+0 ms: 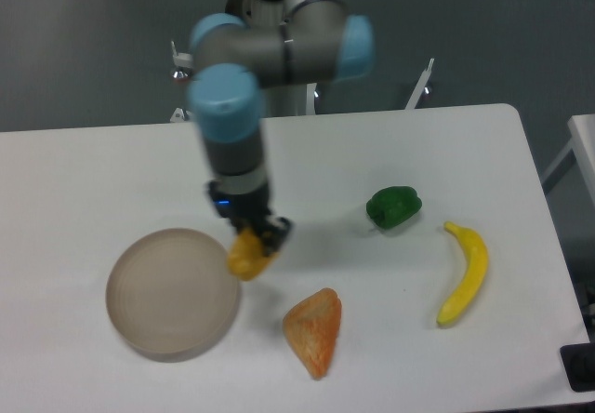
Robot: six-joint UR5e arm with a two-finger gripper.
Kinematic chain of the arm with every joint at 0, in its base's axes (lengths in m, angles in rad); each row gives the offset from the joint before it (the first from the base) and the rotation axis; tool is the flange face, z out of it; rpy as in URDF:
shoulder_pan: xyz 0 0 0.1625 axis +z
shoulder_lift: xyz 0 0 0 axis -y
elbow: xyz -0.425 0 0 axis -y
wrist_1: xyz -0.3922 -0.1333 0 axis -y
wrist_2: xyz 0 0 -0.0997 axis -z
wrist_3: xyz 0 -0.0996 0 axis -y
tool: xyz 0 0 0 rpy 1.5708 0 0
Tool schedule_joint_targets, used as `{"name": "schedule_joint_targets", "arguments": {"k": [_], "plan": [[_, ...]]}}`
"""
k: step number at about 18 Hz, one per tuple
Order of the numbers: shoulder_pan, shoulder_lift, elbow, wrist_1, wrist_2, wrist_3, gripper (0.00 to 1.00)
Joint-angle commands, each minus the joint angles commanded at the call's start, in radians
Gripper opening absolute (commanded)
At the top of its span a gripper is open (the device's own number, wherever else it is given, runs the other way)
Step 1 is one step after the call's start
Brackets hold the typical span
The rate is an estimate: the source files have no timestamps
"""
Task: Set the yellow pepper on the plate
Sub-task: 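Carry the yellow pepper over to the beige plate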
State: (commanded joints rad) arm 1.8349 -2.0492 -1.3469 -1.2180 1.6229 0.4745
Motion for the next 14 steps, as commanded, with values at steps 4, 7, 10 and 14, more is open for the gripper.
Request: {"name": "schedule_joint_targets", "arguments": {"k": [4,7,10,14], "plan": [[-0.058,-0.046,0.000,0.043,0.011,-0.109,0.42],[-0.077,-0.068,0.000,0.048,0.014,-0.119,0.42],[-0.078,-0.078,0.003,0.063,0.011,-0.099,0.42],[-0.085,-0.097,0.008,0.061,0.026,-0.041,0.42]]}}
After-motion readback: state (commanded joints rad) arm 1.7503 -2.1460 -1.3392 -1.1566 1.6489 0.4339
